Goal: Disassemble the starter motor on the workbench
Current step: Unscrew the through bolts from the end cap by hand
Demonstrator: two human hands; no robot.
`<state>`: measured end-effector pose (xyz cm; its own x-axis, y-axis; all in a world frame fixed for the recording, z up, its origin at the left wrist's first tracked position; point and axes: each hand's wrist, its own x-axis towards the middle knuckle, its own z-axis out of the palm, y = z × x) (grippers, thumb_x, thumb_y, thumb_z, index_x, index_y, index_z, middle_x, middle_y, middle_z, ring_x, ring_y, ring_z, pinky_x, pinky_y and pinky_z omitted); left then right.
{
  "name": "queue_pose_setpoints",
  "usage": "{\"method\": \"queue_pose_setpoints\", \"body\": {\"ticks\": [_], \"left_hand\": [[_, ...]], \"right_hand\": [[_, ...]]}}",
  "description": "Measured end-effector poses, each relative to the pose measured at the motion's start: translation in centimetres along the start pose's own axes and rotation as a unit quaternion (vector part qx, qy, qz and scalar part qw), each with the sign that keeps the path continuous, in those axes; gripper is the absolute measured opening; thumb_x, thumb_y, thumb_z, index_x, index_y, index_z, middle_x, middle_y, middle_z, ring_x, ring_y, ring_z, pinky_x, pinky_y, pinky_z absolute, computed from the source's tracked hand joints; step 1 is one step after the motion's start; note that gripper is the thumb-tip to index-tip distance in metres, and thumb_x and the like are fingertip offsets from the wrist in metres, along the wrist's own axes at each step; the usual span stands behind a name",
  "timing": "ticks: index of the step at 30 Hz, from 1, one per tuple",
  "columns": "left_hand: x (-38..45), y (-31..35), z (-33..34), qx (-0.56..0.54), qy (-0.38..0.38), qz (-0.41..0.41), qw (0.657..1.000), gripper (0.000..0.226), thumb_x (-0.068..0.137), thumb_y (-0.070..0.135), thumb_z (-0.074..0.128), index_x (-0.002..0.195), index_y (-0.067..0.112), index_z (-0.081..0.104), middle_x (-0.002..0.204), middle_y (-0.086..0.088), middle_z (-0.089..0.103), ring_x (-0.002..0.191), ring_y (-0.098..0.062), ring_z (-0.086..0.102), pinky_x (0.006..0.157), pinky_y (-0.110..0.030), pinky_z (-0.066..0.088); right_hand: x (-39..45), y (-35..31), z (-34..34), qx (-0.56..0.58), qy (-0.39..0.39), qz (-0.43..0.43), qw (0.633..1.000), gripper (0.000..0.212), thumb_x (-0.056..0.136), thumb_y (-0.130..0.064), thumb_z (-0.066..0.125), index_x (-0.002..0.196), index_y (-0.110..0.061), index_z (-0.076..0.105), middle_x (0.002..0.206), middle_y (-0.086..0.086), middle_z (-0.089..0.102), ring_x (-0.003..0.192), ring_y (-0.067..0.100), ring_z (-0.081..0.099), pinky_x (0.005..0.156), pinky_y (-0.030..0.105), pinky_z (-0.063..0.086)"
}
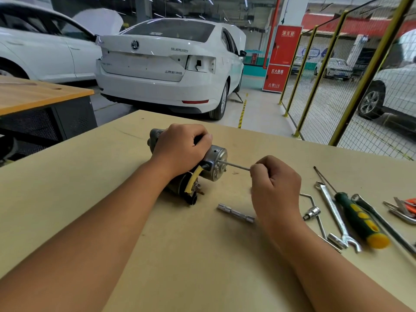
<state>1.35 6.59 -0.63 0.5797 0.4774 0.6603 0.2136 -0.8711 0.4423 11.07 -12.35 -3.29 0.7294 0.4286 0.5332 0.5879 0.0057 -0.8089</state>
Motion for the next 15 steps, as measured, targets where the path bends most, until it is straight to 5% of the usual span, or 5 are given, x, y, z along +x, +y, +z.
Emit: {"method": "queue_pose_setpoints", "body": {"ticks": [6, 10, 15], "left_hand": [[0.15, -0.17, -0.03, 0.009, -0.003, -0.001, 1.000, 0.031, 0.094, 0.048, 0.049, 0.088, 0.030, 0.074, 0.070, 0.019, 0.063, 0.072, 0.000, 0.058, 0.063, -0.026, 0.038], [0.17, -0.30, -0.02, 0.008, -0.009, -0.001, 1.000, 0.031, 0.094, 0.049, 0.049, 0.089, 0.030, 0.074, 0.071, 0.020, 0.062, 0.072, 0.000, 0.057, 0.061, -0.024, 0.037], [0.18, -0.40, -0.17, 0.005, -0.012, 0.002, 1.000, 0.031, 0.094, 0.048, 0.048, 0.089, 0.029, 0.074, 0.071, 0.019, 0.062, 0.074, -0.001, 0.058, 0.064, -0.026, 0.040]], "right_hand": [[0.13, 0.35, 0.23, -0.012, -0.110, -0.044, 0.993, 0.039, 0.095, -0.033, 0.068, 0.070, -0.008, 0.053, 0.057, 0.006, 0.046, 0.055, 0.010, 0.036, 0.054, 0.031, 0.033], [0.26, 0.15, -0.30, 0.085, -0.029, -0.028, 0.996, 0.042, 0.094, -0.022, 0.066, 0.063, 0.000, 0.048, 0.056, 0.016, 0.040, 0.056, 0.019, 0.037, 0.052, 0.038, 0.036], [0.30, -0.11, -0.38, 0.089, 0.013, -0.034, 0.995, 0.040, 0.091, -0.021, 0.063, 0.058, -0.007, 0.045, 0.050, 0.006, 0.038, 0.052, 0.013, 0.035, 0.049, 0.032, 0.030]]}}
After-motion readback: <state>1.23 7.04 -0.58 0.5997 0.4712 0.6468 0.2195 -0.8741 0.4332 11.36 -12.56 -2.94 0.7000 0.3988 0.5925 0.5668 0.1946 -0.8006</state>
